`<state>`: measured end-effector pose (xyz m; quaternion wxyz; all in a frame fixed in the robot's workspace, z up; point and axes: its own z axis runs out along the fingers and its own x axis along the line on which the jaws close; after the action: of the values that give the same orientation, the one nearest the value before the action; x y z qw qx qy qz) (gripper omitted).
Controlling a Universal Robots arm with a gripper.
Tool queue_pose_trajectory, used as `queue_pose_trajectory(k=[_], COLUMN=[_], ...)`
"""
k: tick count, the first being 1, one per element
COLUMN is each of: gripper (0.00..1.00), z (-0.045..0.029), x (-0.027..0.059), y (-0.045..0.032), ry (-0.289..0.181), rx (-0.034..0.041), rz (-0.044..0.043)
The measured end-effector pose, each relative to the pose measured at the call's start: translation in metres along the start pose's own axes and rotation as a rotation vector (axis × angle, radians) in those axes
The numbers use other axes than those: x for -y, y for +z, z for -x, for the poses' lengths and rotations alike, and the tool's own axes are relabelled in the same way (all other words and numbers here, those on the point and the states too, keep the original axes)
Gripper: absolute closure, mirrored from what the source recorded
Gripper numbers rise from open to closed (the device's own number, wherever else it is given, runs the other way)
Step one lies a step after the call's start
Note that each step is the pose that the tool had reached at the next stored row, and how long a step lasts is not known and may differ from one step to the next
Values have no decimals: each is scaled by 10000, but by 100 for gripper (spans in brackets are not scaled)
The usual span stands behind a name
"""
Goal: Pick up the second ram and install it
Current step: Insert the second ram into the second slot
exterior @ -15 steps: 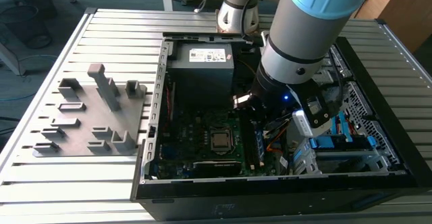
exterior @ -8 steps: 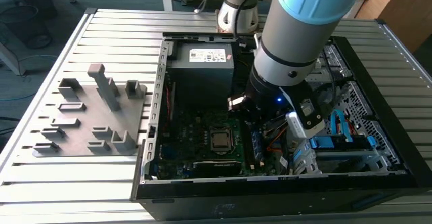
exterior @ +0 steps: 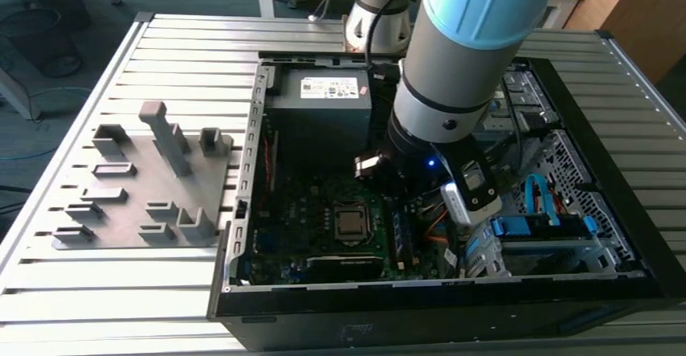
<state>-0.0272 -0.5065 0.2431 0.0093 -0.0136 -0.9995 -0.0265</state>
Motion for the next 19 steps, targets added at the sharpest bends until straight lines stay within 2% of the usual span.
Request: queue_pose_trajectory(k=[10, 15, 19], gripper=[86, 86, 86], z=[0, -1, 10], x=[-4, -62, -66], y=[160, 185, 192], ry=[-1, 0, 1], rx=[0, -1, -1], rz=[1, -1, -1])
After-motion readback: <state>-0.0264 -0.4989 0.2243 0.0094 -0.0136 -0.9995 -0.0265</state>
